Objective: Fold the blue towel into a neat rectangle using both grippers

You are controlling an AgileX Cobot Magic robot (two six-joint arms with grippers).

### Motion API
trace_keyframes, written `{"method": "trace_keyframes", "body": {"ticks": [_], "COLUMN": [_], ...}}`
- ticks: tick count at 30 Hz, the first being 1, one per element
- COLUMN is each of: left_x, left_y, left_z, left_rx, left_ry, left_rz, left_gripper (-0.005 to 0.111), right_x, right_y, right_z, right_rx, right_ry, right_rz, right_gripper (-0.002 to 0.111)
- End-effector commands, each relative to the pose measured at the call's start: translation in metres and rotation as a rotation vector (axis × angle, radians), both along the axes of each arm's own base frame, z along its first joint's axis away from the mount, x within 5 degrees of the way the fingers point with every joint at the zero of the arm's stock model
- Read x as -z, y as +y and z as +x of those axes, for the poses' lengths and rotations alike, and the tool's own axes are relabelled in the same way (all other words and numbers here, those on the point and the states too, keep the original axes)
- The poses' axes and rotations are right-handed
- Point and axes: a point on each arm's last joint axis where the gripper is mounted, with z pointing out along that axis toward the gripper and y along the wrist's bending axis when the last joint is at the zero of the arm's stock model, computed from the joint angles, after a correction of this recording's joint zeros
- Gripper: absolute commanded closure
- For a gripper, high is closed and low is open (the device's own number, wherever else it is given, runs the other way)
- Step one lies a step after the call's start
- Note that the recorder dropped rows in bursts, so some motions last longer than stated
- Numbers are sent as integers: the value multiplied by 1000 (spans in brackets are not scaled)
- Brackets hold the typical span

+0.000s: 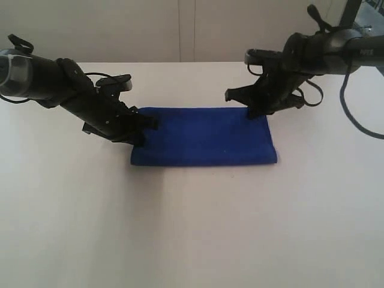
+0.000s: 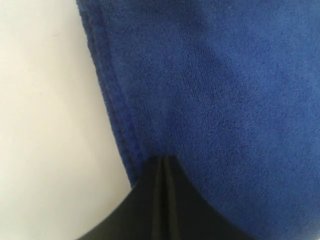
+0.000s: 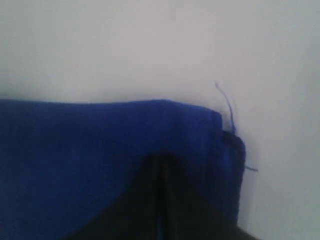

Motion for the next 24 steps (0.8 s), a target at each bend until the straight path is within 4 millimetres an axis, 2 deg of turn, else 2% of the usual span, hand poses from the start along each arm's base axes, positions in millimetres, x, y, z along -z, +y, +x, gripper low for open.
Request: {"method": "trace_keyframes", "body": {"ticks": [1, 15, 20, 24], "left_x": [14, 14, 14, 14], "left_y": [-2, -2, -2, -2], "left_z": [-7, -7, -8, -8], "left_rx": [42, 44, 47, 48], "left_ry": [69, 71, 76, 78], "left_rz": [21, 23, 22, 22], "left_gripper": [107, 107, 107, 107], "right_x": [20, 18, -12, -35], "right_y": [-9, -17, -16, -17], "right_z": [-5, -4, 1, -7], "right_rx": [-48, -94, -90, -92], "right_ry": [97, 100, 56, 76], "right_rz": [-82, -197, -188, -186], "right_gripper": [108, 108, 108, 108]}}
